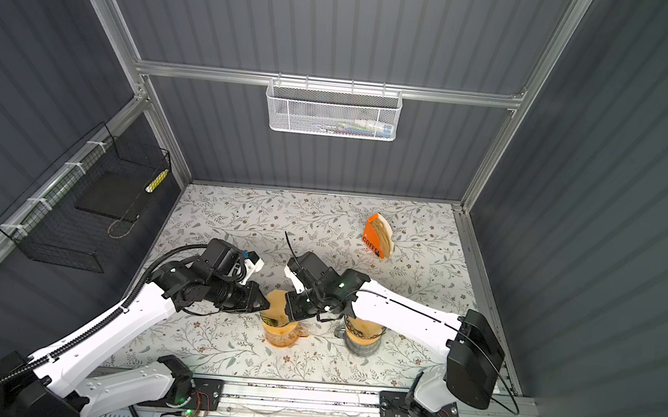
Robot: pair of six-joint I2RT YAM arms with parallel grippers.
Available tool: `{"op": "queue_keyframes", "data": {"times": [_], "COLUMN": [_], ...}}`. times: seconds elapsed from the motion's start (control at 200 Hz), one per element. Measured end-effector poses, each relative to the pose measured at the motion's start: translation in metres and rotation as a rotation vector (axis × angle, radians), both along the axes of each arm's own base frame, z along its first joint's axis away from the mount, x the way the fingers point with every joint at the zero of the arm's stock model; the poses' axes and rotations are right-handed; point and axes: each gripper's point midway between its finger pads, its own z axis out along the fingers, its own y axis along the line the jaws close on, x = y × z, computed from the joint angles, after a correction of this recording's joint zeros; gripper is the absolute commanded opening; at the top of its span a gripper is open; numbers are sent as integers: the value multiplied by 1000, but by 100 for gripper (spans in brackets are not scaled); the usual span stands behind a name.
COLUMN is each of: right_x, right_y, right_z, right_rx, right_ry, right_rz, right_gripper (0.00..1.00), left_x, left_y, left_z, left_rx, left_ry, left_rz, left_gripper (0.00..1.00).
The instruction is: Place the coffee filter in the dripper
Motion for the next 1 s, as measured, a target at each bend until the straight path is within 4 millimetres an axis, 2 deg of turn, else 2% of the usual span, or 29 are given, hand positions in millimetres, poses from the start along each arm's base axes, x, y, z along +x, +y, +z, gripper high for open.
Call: {"op": "queue_keyframes", "data": {"times": [0.225,0.605,0.846,0.996], "right_x": [1,8,27,33], "right_y": [1,2,-6,-4], "right_z": [6,46,49,41], "right_rx": [5,84,93,89], "right_ry": [-5,-67,-75,-64], "right_rz": [1,-12,-62,-63], "right_gripper": [10,11,11,11], "left_x": [2,12,18,20], "left_y": [-1,-7,-3,-4], "left_z": [3,35,34,31], "left_rx": [0,-46,-19,-14], "left_ry": [-12,-88,-110,-107], "left_rz": [1,3,25,27], "left_gripper": [17,17,17,17]}}
